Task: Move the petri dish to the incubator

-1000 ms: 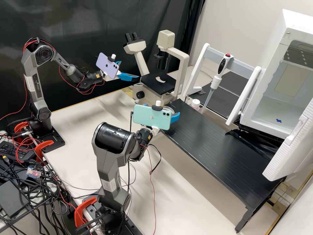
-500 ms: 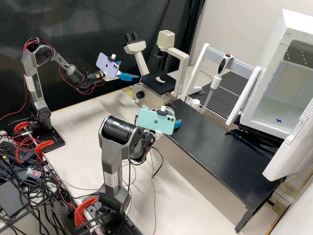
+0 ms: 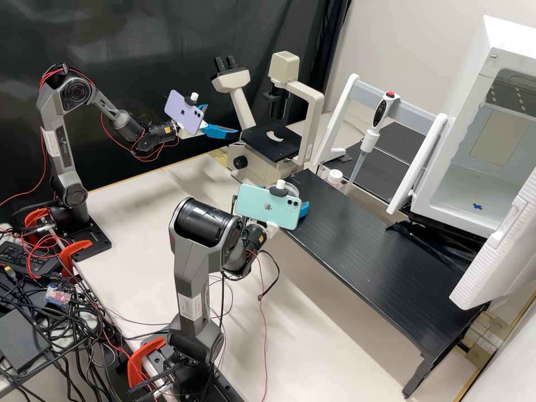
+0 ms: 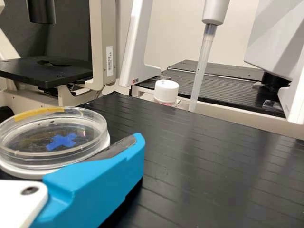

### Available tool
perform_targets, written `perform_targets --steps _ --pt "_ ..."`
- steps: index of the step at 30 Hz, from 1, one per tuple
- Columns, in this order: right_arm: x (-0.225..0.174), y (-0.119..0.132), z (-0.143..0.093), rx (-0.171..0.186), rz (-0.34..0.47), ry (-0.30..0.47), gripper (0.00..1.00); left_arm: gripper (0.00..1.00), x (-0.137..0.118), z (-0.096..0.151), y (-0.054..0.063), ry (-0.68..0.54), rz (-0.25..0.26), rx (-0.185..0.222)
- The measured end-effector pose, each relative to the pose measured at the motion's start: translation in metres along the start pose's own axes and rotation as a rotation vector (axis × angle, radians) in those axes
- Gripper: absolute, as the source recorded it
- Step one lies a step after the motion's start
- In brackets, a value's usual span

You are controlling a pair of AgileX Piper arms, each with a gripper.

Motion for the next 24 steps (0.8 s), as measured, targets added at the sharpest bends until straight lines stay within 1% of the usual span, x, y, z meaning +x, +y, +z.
perform_targets --steps 5,6,16,18,20,24 --pt "0.0 0.0 0.0 -0.004 -0.004 0.005 0.0 1.0 0.0 0.0 0.0 0.0 0.0 0.0" --pt "0.001 -0.001 -0.001 -0.006 -0.007 0.008 1.0 1.0 0.0 0.0 0.0 0.0 0.0 0.0" --pt "0.014 0.0 -0.005 -0.007 -0.028 0.003 1.0 1.0 0.0 0.0 0.0 0.0 0.0 0.0" --pt "0.019 0.0 -0.006 -0.002 -0.03 0.002 1.0 1.0 0.0 0.0 0.0 0.0 0.0 0.0" --pt "0.022 0.0 -0.005 0.013 -0.033 -0.001 1.0 1.0 0.0 0.0 0.0 0.0 0.0 0.0" --pt "0.028 0.0 -0.003 0.022 -0.053 -0.002 1.0 1.0 0.0 0.0 0.0 0.0 0.0 0.0"
